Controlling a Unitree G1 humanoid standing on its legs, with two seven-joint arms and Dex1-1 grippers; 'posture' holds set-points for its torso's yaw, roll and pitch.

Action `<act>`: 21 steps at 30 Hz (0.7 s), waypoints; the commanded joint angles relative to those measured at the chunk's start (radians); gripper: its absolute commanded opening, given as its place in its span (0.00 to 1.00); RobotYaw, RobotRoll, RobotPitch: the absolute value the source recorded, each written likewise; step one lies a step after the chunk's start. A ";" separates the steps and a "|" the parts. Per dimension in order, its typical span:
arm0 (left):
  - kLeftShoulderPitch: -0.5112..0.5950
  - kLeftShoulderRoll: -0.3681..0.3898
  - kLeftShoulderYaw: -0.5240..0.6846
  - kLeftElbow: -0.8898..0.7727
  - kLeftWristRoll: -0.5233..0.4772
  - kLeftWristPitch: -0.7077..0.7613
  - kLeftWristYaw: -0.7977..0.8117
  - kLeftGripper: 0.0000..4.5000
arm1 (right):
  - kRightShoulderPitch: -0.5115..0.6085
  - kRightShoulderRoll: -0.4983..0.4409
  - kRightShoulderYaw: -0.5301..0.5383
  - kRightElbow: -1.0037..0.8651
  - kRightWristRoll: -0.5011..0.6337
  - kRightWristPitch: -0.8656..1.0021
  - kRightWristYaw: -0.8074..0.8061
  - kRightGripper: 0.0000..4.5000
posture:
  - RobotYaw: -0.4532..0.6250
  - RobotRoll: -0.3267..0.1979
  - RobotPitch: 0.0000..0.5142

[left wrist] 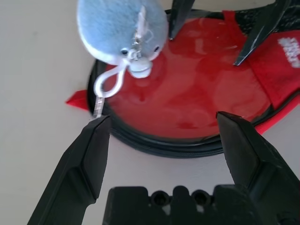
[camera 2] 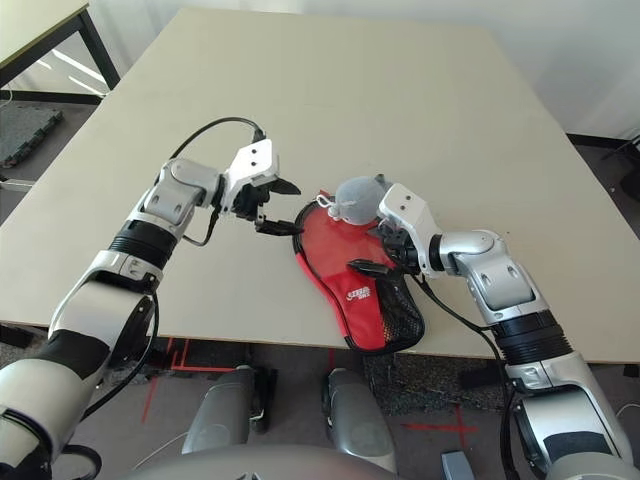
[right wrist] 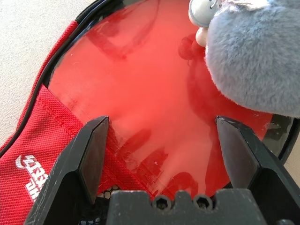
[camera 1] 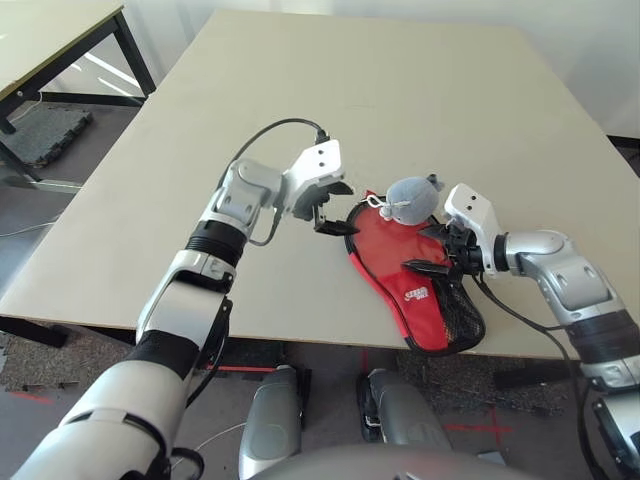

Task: Store the ping-pong paddle in its case and zip it.

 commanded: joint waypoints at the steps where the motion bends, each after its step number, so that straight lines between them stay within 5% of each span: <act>1: 0.036 -0.018 -0.045 -0.037 -0.003 0.011 0.006 0.99 | 0.052 -0.005 0.075 0.074 -0.040 0.038 0.011 1.00 | 0.47 0.62 0.23; 21: 0.079 -0.090 -0.129 0.044 0.028 -0.028 0.154 0.99 | 0.066 -0.035 0.048 0.043 -0.022 0.056 0.011 1.00 | 0.45 0.62 0.24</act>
